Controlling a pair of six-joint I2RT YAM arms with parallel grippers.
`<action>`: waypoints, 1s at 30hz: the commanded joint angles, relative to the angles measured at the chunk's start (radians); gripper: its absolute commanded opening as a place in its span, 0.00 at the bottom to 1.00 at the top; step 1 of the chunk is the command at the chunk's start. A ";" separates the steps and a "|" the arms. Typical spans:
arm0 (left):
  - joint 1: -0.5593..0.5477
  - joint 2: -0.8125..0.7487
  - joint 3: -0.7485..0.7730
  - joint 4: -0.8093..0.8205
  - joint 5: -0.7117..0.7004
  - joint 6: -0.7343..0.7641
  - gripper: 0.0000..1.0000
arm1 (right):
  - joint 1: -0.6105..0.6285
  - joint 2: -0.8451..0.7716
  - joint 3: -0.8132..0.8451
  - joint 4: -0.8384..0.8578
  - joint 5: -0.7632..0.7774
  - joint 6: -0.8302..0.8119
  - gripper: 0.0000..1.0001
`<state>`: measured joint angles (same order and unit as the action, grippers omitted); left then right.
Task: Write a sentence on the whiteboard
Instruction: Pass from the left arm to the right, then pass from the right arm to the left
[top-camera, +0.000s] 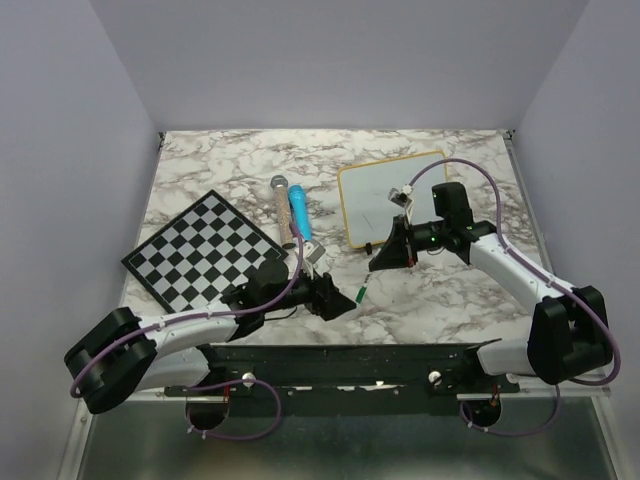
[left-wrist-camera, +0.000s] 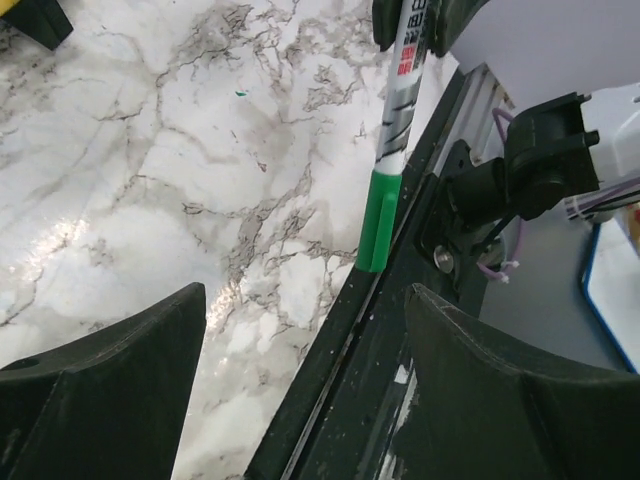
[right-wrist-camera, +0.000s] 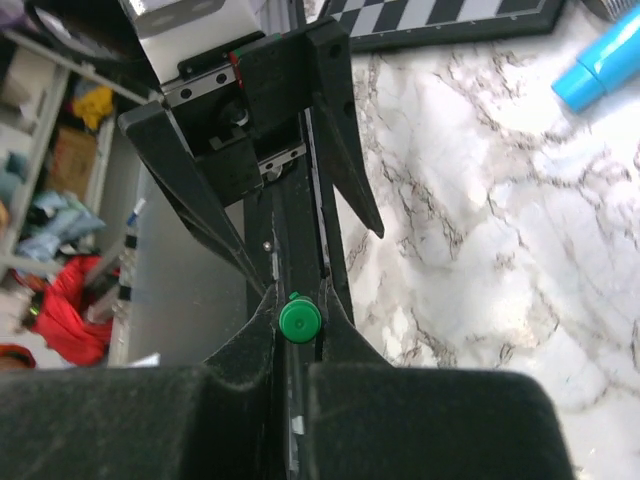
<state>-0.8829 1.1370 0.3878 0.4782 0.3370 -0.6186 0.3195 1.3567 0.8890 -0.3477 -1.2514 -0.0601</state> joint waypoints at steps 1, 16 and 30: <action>0.001 0.065 -0.070 0.408 0.025 -0.148 0.85 | -0.052 -0.028 -0.082 0.234 -0.020 0.293 0.00; -0.018 0.282 0.065 0.542 0.106 -0.201 0.42 | -0.088 -0.004 -0.116 0.319 -0.020 0.391 0.00; -0.018 0.245 0.079 0.392 0.099 -0.138 0.40 | -0.112 -0.019 -0.139 0.386 -0.046 0.431 0.01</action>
<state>-0.8944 1.3994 0.4473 0.8856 0.4137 -0.7891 0.2142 1.3464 0.7689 -0.0074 -1.2675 0.3504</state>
